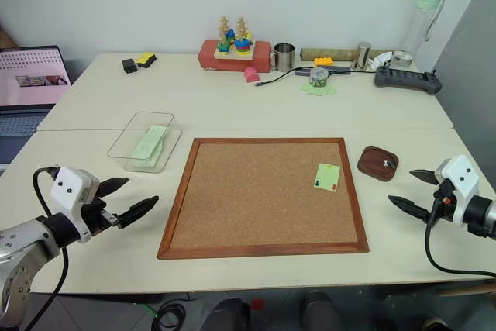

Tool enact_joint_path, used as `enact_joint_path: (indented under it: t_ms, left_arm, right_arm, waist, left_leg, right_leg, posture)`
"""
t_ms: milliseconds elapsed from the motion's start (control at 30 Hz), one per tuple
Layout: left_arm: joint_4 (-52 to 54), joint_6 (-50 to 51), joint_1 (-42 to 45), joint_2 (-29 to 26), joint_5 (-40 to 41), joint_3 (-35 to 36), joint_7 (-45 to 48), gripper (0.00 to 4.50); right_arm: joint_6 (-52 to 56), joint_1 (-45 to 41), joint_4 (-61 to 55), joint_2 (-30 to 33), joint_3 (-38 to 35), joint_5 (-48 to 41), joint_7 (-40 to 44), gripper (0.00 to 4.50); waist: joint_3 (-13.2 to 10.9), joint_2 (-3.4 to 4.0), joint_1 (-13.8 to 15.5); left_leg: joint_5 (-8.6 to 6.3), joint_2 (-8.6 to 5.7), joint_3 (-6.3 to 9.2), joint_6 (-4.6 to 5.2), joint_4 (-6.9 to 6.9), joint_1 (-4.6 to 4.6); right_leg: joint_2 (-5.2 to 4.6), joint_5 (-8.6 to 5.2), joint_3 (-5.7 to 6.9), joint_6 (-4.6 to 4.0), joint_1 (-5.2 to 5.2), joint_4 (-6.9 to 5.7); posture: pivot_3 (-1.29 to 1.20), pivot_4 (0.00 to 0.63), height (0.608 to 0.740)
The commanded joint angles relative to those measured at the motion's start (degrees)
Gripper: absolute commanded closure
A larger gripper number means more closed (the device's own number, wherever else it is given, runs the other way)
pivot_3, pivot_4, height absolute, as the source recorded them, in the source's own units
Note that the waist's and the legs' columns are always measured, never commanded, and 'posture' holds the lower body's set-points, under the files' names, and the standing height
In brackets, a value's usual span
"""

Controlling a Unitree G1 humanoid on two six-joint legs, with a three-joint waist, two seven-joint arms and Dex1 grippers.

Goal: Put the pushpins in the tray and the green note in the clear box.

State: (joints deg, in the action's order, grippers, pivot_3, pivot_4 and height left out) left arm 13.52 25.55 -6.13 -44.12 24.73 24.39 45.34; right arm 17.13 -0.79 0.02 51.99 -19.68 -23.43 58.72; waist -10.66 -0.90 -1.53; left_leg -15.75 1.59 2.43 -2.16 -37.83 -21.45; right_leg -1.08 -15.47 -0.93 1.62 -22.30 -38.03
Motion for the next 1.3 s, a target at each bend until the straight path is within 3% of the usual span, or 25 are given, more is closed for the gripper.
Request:
enact_joint_path:
  t_ms: [33,900,1167,1300]
  left_arm:
    - [0.48,-1.07,0.7,-1.0,0.64,0.67,1.1,0.02]
    - [2.16,4.66,4.22,-2.49,1.99,0.16,0.95,0.02]
    - [3.92,5.51,8.11,-2.96,2.71,-3.11,2.28,0.02]
    - [6.2,4.8,11.81,-2.19,1.4,-8.82,2.1,0.68]
  right_arm:
    - [-0.01,0.27,-2.06,0.87,-2.61,-0.83,0.04,0.0]
    - [0.2,-0.98,-1.88,0.74,-1.97,-1.19,-0.26,0.0]
    - [1.31,-0.14,-4.19,0.37,-2.92,-2.13,-0.91,0.0]
    - [3.21,0.16,-8.07,-0.25,-3.49,-3.62,-1.82,0.0]
  waist:
    - [0.0,0.0,0.0]
    - [0.0,0.0,0.0]
    - [0.0,0.0,0.01]
    - [0.0,0.0,0.08]
  left_leg:
    - [0.0,0.0,0.0,0.0,0.0,0.0]
    - [0.0,0.0,-0.03,0.0,0.0,0.01]
    - [0.0,-0.01,-0.03,0.0,-0.01,0.0]
    - [0.0,-0.02,-0.03,0.0,0.0,-0.01]
  right_leg:
    - [0.0,0.0,0.0,0.0,0.0,0.0]
    - [0.0,0.02,-0.02,0.03,-0.01,0.0]
    - [0.0,0.02,-0.02,0.04,0.0,0.0]
    - [0.0,0.03,-0.03,0.06,0.0,0.01]
  posture:
    - [0.0,0.15,0.74]
    - [0.0,0.15,0.74]
    - [0.0,0.15,0.74]
    - [0.0,0.15,0.74]
